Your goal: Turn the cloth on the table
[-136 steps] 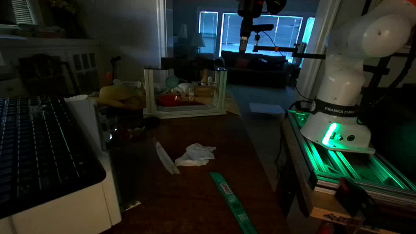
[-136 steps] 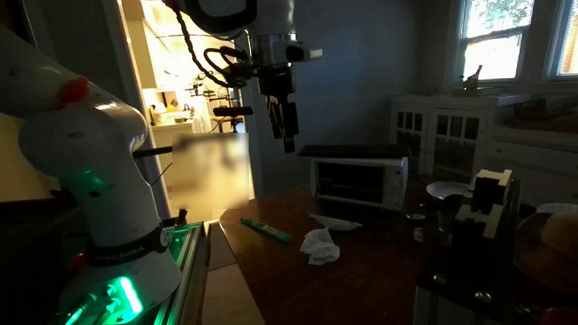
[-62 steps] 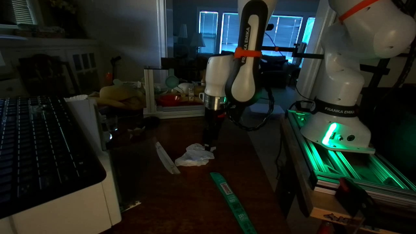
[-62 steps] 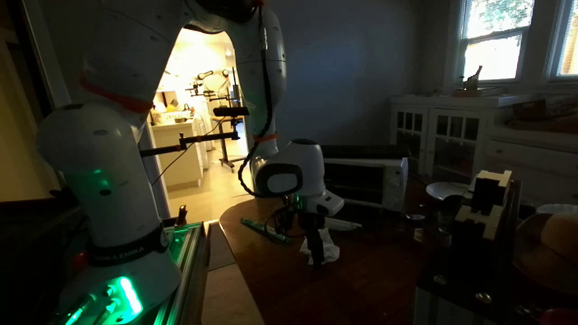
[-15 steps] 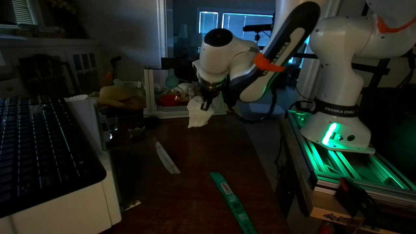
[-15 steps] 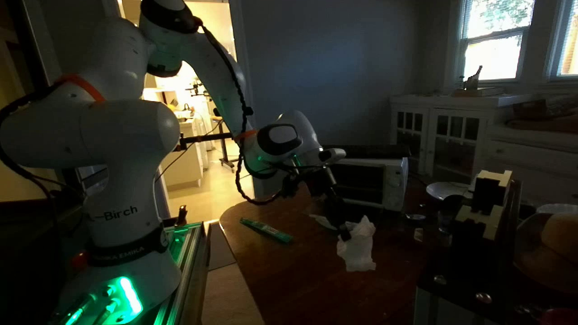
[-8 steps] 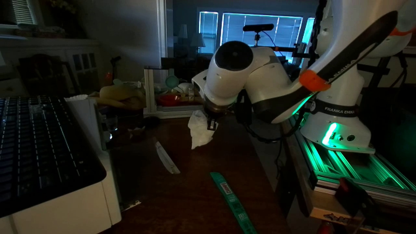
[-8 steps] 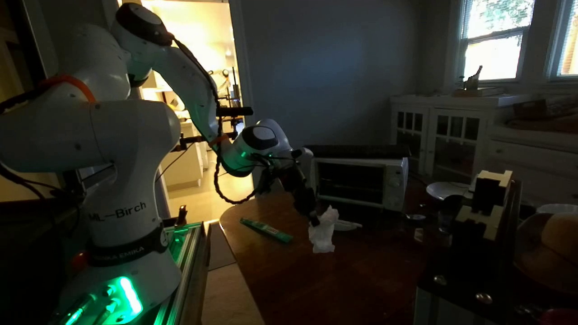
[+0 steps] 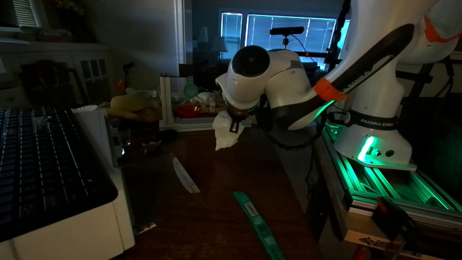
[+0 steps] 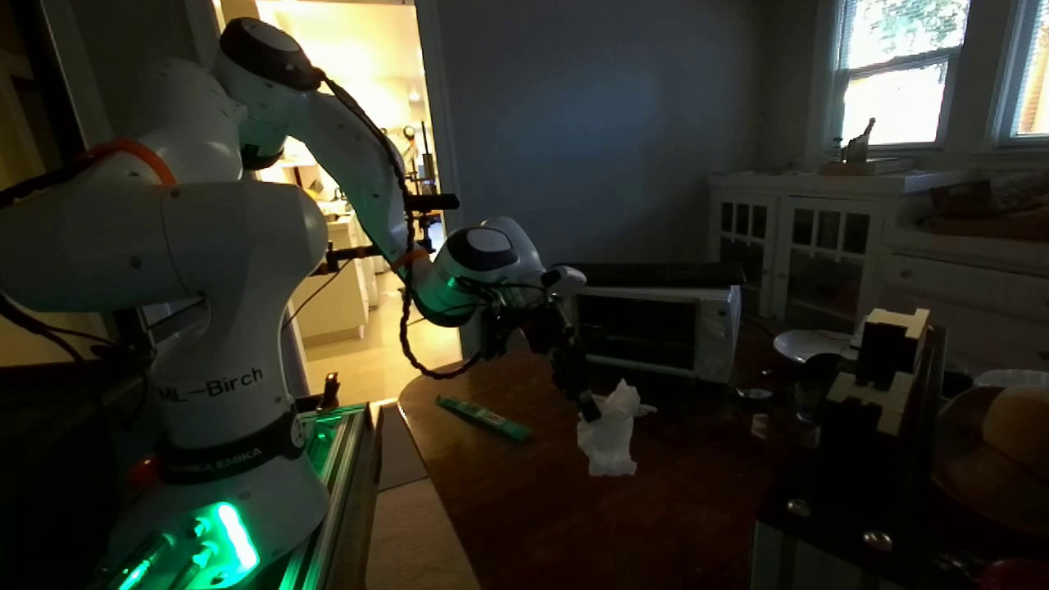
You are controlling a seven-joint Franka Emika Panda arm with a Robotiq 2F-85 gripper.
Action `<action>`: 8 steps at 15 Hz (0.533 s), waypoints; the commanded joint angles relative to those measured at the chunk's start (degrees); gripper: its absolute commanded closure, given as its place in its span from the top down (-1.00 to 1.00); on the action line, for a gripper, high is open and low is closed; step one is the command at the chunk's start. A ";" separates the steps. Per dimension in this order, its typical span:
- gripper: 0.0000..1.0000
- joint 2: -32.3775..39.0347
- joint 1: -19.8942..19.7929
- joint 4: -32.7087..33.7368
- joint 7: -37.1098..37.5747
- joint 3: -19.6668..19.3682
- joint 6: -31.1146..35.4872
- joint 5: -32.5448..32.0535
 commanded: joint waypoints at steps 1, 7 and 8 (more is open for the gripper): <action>-0.99 3.50 -3.95 -0.53 0.98 0.31 0.94 -1.05; -0.99 9.16 -13.18 1.16 1.63 6.27 9.12 0.32; -0.99 11.03 -14.42 1.65 1.94 7.37 10.20 0.46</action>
